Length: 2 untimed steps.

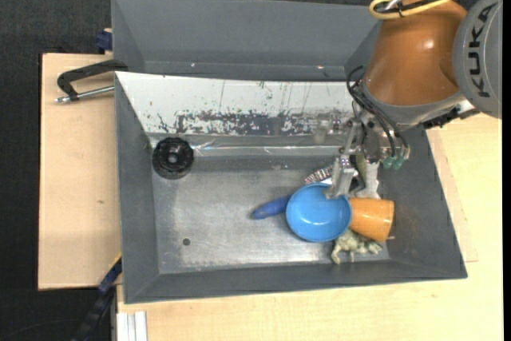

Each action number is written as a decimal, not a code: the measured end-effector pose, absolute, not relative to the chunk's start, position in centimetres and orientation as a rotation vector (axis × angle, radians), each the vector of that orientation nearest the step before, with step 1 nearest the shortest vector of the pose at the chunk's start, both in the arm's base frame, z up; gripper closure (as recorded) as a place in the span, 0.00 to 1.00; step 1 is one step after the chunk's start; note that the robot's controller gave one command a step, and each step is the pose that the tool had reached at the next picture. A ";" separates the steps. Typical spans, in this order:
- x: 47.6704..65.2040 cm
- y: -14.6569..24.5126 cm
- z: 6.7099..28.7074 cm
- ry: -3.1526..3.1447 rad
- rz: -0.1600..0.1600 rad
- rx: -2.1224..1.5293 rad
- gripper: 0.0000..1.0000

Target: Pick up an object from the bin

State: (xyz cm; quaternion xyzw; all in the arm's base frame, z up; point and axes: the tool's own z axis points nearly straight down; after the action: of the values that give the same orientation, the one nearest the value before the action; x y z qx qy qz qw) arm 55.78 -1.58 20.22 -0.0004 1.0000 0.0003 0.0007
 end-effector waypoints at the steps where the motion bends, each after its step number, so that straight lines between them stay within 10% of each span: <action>1: 53.1 -3.1 8.0 3.138 0.002 -0.106 0.00; 2: 54.8 0.0 7.1 3.114 0.001 -0.372 0.00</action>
Offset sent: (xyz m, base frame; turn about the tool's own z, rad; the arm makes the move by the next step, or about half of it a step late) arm -0.0275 -0.0156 -0.1209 -0.0680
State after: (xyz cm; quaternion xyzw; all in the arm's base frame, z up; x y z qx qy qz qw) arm 54.82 -0.04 7.09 -0.1185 0.9929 0.0004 0.0028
